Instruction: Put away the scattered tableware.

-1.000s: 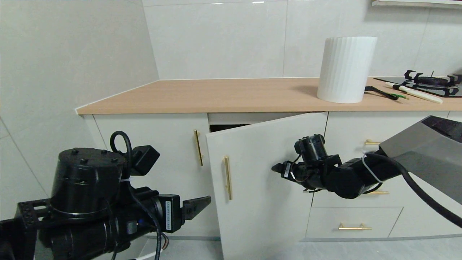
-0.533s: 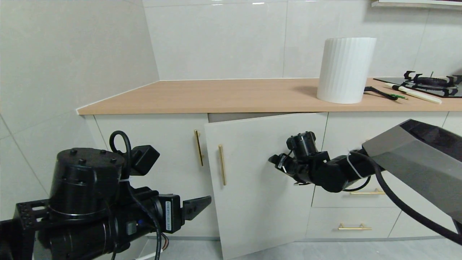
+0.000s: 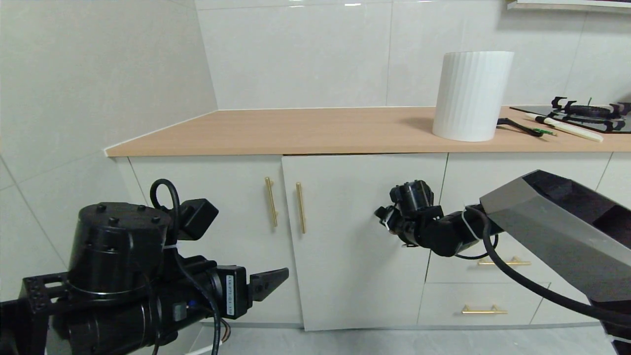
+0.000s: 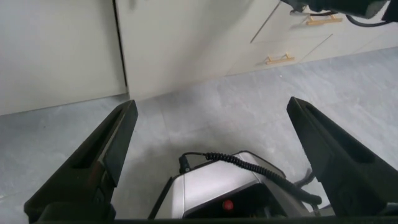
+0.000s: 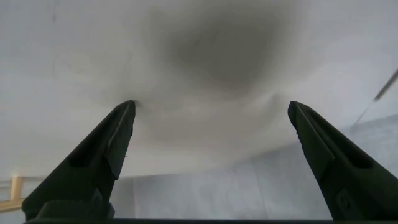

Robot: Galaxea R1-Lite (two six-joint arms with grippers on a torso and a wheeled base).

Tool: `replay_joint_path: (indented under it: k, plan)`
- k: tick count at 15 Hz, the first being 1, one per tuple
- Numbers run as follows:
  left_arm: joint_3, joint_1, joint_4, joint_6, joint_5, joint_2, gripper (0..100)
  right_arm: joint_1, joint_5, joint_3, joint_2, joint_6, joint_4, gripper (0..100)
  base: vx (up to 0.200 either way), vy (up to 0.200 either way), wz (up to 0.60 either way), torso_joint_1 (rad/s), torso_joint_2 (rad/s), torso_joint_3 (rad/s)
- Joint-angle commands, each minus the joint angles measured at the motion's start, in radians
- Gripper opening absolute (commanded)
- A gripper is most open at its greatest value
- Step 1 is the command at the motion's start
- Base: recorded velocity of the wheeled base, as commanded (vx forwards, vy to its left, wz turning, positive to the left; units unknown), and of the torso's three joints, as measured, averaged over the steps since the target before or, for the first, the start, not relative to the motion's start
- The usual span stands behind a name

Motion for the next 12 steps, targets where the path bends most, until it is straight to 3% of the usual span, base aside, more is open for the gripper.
replay_joint_path:
  k: [1, 7, 9, 10, 12]
  plan:
    - [0.0, 0.0, -0.001, -0.001, 0.0, 0.001, 100, -0.019, -0.044, -0.047, 0.039, 0.002, -0.004, 100, 0.0, 0.0, 0.0, 0.0, 0.0, 0.0]
    - [0.0, 0.0, -0.001, -0.002, 0.0, 0.001, 100, -0.019, -0.058, -0.046, 0.034, 0.0, -0.003, 100, 0.0, 0.0, 0.0, 0.0, 0.0, 0.0]
    - [0.0, 0.0, -0.001, -0.002, 0.0, 0.001, 100, 0.006, -0.028, 0.039, -0.044, 0.0, -0.003, 100, 0.0, 0.0, 0.0, 0.0, 0.0, 0.0]
    - [0.0, 0.0, -0.001, -0.002, 0.0, -0.001, 100, 0.017, 0.015, 0.088, -0.092, -0.002, -0.003, 100, 0.0, 0.0, 0.0, 0.0, 0.0, 0.0]
    - [0.0, 0.0, -0.001, -0.002, 0.0, -0.002, 100, 0.044, 0.255, 0.315, -0.317, -0.018, -0.015, 100, 0.0, 0.0, 0.0, 0.0, 0.0, 0.0]
